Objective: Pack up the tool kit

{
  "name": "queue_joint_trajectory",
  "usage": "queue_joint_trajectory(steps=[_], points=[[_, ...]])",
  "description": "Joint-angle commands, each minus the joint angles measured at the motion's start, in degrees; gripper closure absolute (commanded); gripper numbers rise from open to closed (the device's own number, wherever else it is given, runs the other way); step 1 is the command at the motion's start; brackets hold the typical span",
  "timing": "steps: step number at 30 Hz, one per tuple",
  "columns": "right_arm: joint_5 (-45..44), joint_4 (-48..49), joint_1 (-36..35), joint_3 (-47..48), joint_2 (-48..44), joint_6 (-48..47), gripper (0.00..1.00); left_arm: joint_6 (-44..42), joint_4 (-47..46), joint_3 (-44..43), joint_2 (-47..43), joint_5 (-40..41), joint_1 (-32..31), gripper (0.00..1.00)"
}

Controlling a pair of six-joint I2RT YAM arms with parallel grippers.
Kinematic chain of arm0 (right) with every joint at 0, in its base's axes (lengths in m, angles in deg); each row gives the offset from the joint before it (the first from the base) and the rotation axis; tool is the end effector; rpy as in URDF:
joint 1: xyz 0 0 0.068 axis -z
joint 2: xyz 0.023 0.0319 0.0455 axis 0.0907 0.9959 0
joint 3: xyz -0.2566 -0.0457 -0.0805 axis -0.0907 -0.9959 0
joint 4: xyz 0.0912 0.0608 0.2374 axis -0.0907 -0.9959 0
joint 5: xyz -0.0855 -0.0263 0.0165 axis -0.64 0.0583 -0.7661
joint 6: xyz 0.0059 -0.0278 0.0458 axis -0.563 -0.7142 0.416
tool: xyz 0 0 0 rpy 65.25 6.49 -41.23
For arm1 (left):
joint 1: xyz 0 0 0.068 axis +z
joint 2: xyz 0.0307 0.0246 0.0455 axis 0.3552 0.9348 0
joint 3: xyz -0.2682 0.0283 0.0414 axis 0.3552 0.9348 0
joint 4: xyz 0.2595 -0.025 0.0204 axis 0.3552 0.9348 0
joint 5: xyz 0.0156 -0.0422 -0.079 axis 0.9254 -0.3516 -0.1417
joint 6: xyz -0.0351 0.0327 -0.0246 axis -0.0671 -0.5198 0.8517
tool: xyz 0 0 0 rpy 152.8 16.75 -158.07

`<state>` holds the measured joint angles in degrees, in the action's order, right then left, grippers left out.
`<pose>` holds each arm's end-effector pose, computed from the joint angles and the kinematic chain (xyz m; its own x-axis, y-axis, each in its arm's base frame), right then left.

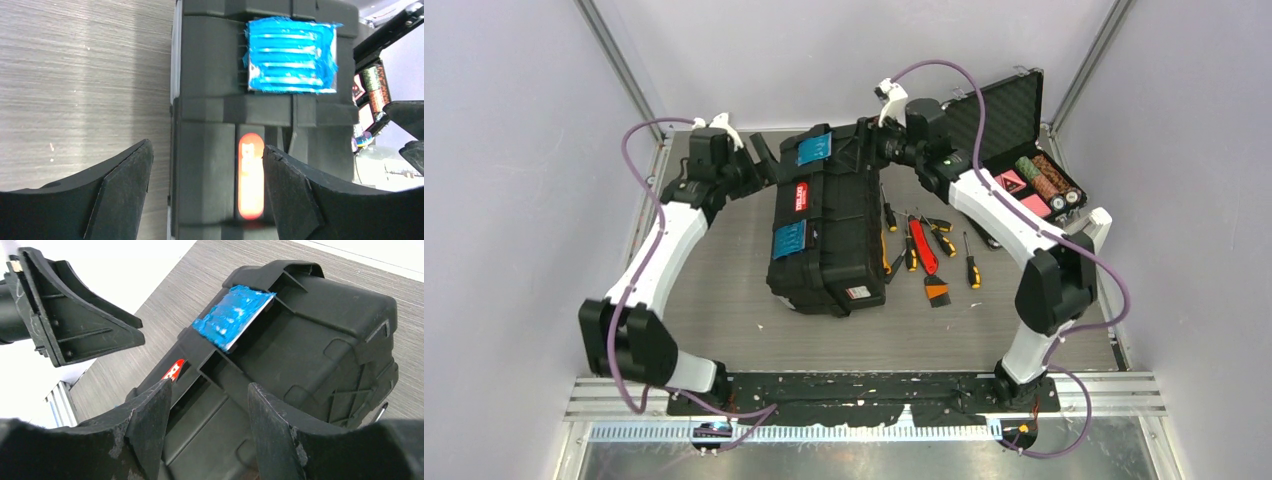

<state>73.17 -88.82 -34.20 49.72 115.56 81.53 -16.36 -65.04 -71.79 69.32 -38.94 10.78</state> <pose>0.3523 0.2114 0.3674 -0.4401 0.0624 -0.8958 -0.6833 0.6240 0.3791 0.3053 -0.0592 0.3476 -0.5814 -0.4399 -0.6844 -0.0231 0.8498 -0.5266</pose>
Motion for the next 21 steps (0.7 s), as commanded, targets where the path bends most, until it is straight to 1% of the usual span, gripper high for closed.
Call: queue_joint_trajectory(steps=[1, 4, 7, 10, 15, 18, 21], points=[[0.3, 1.1, 0.5, 6.5, 4.6, -0.6, 0.38, -0.9, 0.8, -5.4, 6.8, -3.0, 0.0, 0.22], [0.9, 1.1, 0.5, 10.4, 7.8, -0.3, 0.38, -0.9, 1.1, -6.6, 10.0, -3.8, 0.0, 0.27], [1.4, 0.9, 0.5, 13.8, 12.0, 0.4, 0.38, -0.9, 1.4, -6.8, 12.5, -3.9, -0.1, 0.37], [2.1, 1.3, 0.5, 15.4, 15.2, 0.8, 0.38, -0.9, 1.8, -6.4, 14.2, -4.7, -0.1, 0.37], [4.6, 4.5, 0.5, 14.9, 17.6, 1.1, 0.39, -0.6, 2.5, -4.9, 15.5, -4.7, -0.9, 0.38], [6.1, 9.8, 0.5, 12.9, 17.9, 1.5, 0.41, -0.5, 2.5, -3.4, 15.6, -4.4, -1.2, 0.39], [8.4, 15.4, 0.6, 9.3, 17.4, 2.7, 0.42, -0.2, 2.7, -2.1, 15.6, -4.0, -1.1, 0.42]])
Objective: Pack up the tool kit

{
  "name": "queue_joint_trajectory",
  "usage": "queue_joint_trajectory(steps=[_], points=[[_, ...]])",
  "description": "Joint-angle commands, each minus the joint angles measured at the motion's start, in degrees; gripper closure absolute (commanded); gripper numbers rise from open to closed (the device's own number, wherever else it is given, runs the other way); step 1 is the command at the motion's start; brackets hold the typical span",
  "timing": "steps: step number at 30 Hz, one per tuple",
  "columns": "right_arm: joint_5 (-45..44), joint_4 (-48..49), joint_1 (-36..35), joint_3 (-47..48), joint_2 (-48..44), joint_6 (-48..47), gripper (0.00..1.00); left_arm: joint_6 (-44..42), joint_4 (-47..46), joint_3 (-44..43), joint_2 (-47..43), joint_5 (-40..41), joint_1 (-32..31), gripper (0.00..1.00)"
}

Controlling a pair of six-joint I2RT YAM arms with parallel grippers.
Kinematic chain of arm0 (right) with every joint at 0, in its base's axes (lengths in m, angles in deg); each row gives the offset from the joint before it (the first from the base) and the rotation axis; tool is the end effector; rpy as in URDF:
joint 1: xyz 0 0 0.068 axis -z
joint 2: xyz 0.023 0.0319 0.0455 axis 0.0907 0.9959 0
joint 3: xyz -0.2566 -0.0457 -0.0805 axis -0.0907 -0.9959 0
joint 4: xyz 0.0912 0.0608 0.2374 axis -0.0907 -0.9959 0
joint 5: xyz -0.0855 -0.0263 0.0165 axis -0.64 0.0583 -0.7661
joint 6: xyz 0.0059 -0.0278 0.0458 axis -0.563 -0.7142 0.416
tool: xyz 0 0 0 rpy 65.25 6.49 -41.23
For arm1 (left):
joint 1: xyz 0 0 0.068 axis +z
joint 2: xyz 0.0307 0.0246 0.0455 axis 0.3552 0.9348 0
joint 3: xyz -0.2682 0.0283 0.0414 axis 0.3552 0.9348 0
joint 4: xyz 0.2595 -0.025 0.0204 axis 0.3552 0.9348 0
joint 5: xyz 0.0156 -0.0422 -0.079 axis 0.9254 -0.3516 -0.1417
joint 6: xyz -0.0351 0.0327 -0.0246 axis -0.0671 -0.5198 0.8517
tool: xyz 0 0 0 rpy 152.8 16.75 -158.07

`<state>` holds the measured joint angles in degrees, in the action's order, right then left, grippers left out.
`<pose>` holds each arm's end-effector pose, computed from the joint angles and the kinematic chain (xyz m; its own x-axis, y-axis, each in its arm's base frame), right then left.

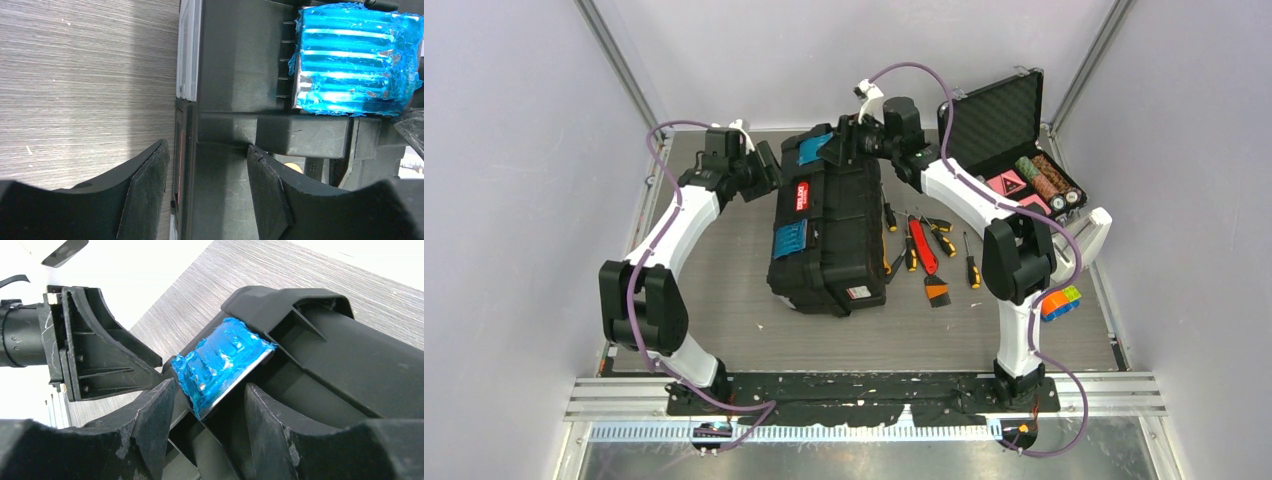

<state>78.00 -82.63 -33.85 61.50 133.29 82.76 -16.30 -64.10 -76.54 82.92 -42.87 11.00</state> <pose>0.4202 0.2487 0.3187 -0.4655 0.0592 -0.8830 -0.7157 0.5617 0.4150 0.3573 -0.0695 0.2991 -0.7134 -0.4132 -0.5659 -0.0721 0.8466 -0.5273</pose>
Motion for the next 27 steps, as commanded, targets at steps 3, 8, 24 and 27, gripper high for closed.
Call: queue_joint_trajectory(steps=[3, 8, 24, 27], points=[[5.7, 15.9, 0.2, -5.9, -0.6, 2.5, 0.44, 0.0, 1.6, 3.4, 2.1, -0.3, -1.4, 0.45], [8.6, 31.1, 0.8, -12.3, -0.9, 5.9, 0.47, 0.4, 1.5, 3.8, 2.4, -0.9, -1.4, 0.49], [18.0, 53.7, 1.1, -11.5, 9.9, 15.6, 0.52, 1.5, 1.4, 4.4, 3.2, -3.8, -1.5, 0.52], [18.2, 55.0, 1.1, -10.8, 11.5, 17.4, 0.52, 1.7, 1.6, 4.4, 3.6, -4.2, -1.5, 0.53]])
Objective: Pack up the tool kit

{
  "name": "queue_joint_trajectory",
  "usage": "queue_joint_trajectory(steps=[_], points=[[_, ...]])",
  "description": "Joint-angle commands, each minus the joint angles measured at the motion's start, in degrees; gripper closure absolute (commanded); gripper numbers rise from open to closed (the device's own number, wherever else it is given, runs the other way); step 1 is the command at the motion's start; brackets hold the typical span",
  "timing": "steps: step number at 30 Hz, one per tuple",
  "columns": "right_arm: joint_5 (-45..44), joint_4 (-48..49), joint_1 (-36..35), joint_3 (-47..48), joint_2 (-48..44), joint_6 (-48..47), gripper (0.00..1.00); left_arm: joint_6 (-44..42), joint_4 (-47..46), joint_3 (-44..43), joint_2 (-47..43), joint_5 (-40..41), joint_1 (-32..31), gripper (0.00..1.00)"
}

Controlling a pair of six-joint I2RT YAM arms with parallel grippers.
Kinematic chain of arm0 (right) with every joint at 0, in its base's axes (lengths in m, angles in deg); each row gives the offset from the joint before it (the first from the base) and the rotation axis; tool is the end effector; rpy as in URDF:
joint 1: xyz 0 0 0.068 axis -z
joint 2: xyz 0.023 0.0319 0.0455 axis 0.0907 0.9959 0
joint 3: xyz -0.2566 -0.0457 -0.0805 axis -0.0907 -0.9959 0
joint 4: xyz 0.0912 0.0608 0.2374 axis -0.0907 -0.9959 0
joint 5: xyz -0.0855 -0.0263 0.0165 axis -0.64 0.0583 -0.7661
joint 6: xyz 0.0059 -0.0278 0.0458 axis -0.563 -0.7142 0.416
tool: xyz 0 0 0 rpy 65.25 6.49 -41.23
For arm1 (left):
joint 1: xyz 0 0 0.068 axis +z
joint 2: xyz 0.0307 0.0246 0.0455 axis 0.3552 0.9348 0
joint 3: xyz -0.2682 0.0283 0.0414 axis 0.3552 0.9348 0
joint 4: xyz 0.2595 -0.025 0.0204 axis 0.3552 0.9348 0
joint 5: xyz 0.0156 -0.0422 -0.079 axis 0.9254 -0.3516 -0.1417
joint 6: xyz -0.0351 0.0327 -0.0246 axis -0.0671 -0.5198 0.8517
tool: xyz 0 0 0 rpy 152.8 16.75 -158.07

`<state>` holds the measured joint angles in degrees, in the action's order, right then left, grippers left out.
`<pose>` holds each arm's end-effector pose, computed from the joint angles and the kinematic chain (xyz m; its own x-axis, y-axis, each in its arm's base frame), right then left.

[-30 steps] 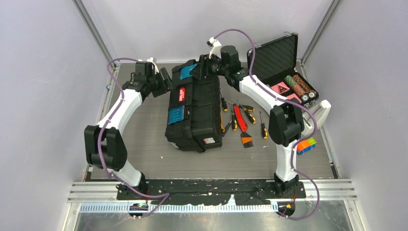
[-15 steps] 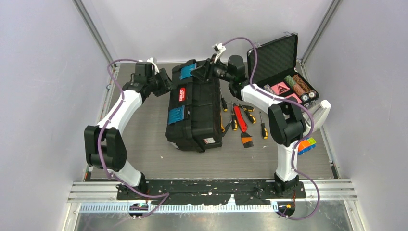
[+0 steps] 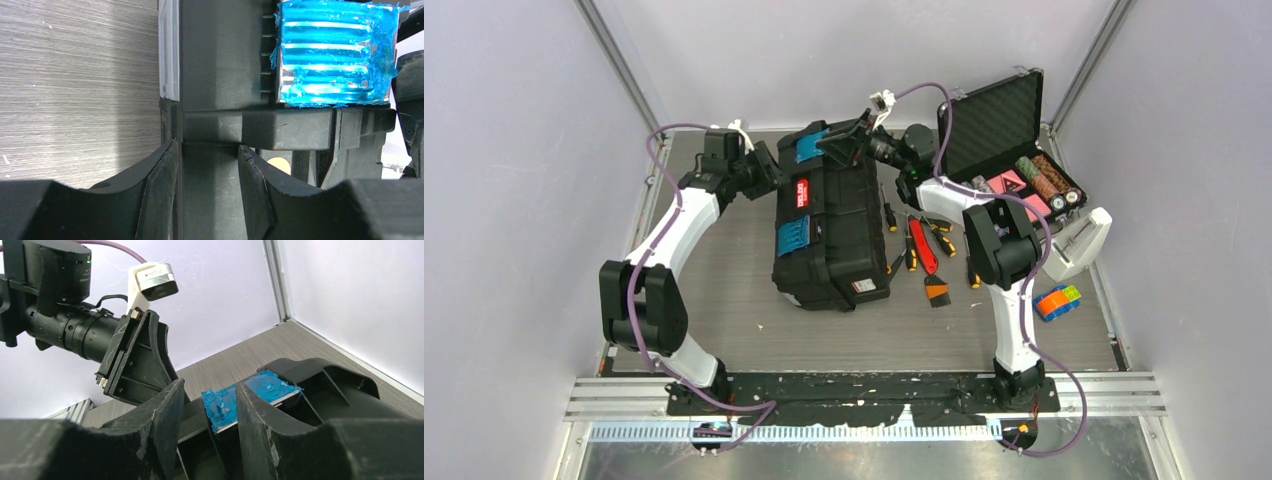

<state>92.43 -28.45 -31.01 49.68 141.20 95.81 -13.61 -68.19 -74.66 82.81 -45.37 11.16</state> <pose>0.4348 0.2370 0.2766 -0.2003 0.3264 -0.9238 -0.9241 0.2502 0.2888 0.3588 -0.0702 0.2950 -0.7040 -0.4492 -0.5501 -0.0601 0.8095 -0.5841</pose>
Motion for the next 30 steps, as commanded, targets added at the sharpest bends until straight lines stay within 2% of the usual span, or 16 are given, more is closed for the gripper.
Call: queue_joint_trajectory(steps=[1, 5, 8, 13, 17, 24, 30], points=[[3.6, 0.7, -1.6, 1.2, 3.6, 4.7, 0.52, -1.0, 5.8, 2.4, 3.6, -1.8, -1.7, 0.53], [-0.2, -6.0, -0.8, -1.6, -0.7, 2.5, 0.5, -2.3, 6.6, 2.2, 3.1, -0.3, -1.7, 0.52], [-4.3, -13.7, 0.1, -4.0, -5.5, 0.0, 0.44, -3.6, 7.7, 1.8, 3.0, 1.3, -1.7, 0.52], [-11.6, -37.6, 0.4, -1.7, -13.0, -8.5, 0.35, -4.4, 8.3, 1.2, 3.2, 2.1, -1.7, 0.51], [-14.5, -49.0, 0.0, 1.3, -14.2, -10.8, 0.33, -4.6, 8.4, 1.0, 3.2, 1.7, -1.7, 0.51], [-14.4, -58.5, -3.8, -0.7, -13.2, -7.7, 0.33, -4.7, 8.4, 3.0, 1.6, -0.1, -1.7, 0.5], [-14.4, -62.3, -8.6, 0.0, -11.6, -12.8, 0.31, -5.3, 7.9, 6.6, -0.9, -0.6, -1.7, 0.5]])
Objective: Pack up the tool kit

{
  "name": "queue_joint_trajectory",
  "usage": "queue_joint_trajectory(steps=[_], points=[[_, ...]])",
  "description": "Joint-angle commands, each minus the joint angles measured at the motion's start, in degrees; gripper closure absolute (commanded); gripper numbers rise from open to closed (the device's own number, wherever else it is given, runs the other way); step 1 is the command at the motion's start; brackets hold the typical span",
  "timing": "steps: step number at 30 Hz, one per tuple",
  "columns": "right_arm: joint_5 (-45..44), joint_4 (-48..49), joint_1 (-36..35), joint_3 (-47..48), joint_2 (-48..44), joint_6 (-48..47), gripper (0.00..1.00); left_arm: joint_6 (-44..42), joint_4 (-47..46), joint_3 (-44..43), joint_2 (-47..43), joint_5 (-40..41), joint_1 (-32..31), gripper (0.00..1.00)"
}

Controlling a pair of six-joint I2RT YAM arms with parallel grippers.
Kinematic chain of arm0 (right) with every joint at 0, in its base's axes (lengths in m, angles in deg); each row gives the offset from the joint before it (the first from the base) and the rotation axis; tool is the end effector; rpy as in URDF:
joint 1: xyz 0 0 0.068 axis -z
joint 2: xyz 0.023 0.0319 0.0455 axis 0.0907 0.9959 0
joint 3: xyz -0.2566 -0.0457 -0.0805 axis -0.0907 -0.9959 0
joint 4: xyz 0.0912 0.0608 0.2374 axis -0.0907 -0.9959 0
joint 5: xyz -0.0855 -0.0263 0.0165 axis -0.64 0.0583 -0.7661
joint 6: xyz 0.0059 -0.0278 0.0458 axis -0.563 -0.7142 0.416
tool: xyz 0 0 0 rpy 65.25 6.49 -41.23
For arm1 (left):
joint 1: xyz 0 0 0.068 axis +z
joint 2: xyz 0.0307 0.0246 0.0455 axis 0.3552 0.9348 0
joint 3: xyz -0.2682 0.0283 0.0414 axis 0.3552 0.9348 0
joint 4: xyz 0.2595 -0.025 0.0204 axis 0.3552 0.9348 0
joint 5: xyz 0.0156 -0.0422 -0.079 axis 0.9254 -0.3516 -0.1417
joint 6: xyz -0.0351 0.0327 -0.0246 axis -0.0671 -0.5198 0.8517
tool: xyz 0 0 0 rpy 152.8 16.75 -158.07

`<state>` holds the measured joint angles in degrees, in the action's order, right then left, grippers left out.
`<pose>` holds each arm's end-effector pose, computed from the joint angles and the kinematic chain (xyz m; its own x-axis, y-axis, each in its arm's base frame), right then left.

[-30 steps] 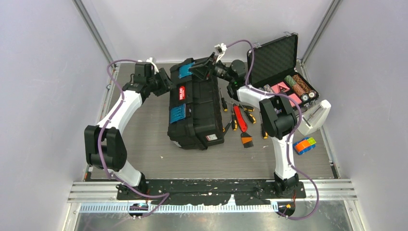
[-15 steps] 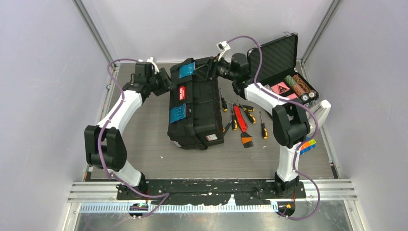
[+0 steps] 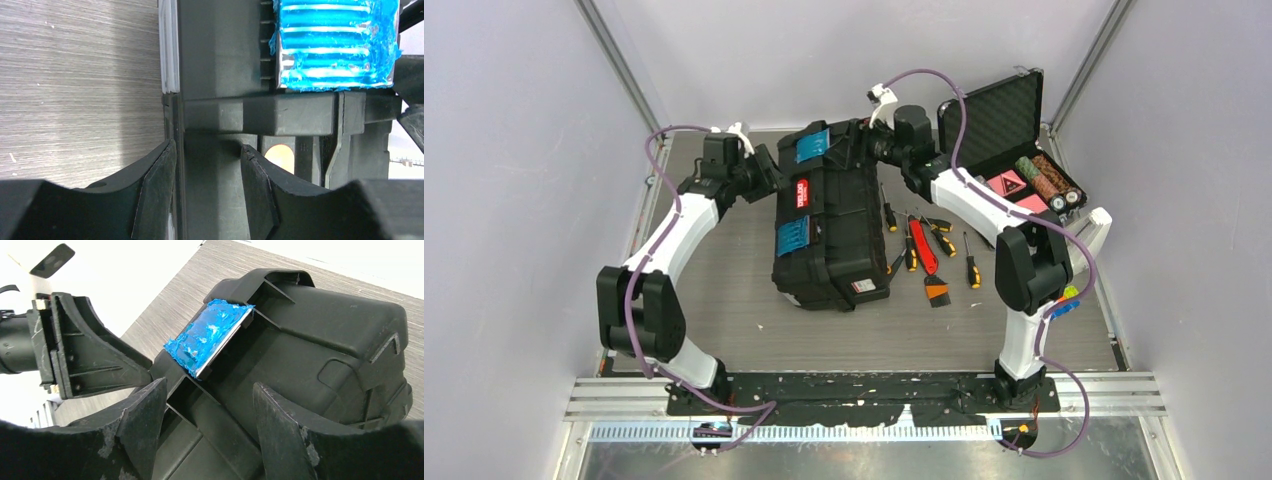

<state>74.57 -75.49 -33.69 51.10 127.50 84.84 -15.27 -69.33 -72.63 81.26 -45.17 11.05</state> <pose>0.4007 0.2344 0.3130 -0.4455 0.1162 -0.8877 -0.6827 0.5974 0.4208 0.3523 -0.0697 0.2940 -0.6984 -0.4261 -0.5751 -0.0337 0.8222 -0.5682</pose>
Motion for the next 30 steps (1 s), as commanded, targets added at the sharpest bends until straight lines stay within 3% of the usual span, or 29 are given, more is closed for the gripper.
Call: queue_joint_trajectory(steps=[1, 9, 14, 25, 30], points=[[3.2, -16.0, -6.0, -0.1, 2.9, -3.6, 0.31, -3.7, 8.9, 4.8, 0.4, -0.7, -1.6, 0.5], [10.1, -21.5, -6.2, 6.9, 7.3, -17.6, 0.29, -4.7, 9.5, 4.0, 1.0, -1.1, -1.6, 0.5], [12.2, -31.7, -6.2, 14.2, 10.2, -22.8, 0.29, -4.8, 10.0, 3.3, 0.8, -1.0, -1.6, 0.49], [16.6, -33.4, -11.9, 0.7, 2.1, -20.5, 0.29, -5.0, 9.8, 9.8, -5.2, -3.1, -1.6, 0.49], [10.4, -30.8, -15.6, -5.5, -3.0, -10.6, 0.31, -5.4, 9.4, 15.4, -10.5, -3.2, -1.6, 0.49]])
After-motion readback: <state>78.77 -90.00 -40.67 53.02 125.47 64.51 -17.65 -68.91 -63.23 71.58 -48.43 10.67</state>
